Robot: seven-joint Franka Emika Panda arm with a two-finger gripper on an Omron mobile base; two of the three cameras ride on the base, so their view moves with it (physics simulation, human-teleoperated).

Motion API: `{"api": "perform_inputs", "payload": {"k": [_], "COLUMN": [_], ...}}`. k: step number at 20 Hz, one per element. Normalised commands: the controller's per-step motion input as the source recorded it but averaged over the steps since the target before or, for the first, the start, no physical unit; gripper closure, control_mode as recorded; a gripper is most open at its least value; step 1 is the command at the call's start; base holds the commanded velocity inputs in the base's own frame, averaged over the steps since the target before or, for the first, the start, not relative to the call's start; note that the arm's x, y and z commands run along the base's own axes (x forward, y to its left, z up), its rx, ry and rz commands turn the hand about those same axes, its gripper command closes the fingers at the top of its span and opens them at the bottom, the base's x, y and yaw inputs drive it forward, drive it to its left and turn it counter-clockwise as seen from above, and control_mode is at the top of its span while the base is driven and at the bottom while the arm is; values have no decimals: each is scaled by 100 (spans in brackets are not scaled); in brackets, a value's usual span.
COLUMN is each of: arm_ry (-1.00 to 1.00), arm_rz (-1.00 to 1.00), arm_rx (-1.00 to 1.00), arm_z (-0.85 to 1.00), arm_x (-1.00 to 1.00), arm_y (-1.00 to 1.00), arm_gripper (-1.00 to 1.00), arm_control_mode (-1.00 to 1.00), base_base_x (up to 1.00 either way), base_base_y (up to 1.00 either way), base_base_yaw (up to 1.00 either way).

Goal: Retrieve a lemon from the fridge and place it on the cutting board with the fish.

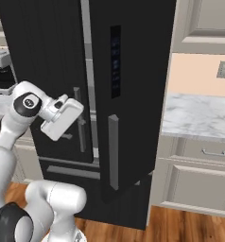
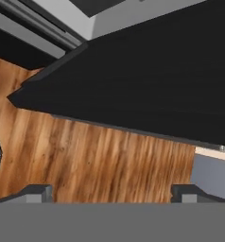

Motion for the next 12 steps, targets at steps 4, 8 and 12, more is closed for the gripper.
{"api": "perform_inputs", "payload": {"k": [4,8,12], "arm_ry": [5,8,5], "arm_rz": [-2,-2,-1], "arm_rx": [-2,-1,0], "arm_z": [-24,-14,-7], "arm_x": [19,19,24], "arm_y": [-17,-19,-17], "arm_gripper": [-100,-100,-100], "arm_control_mode": [-100,-100,-100], "base_base_x": [0,0,0], "base_base_y": [0,0,0], "base_base_yaw": [0,0,0]}}
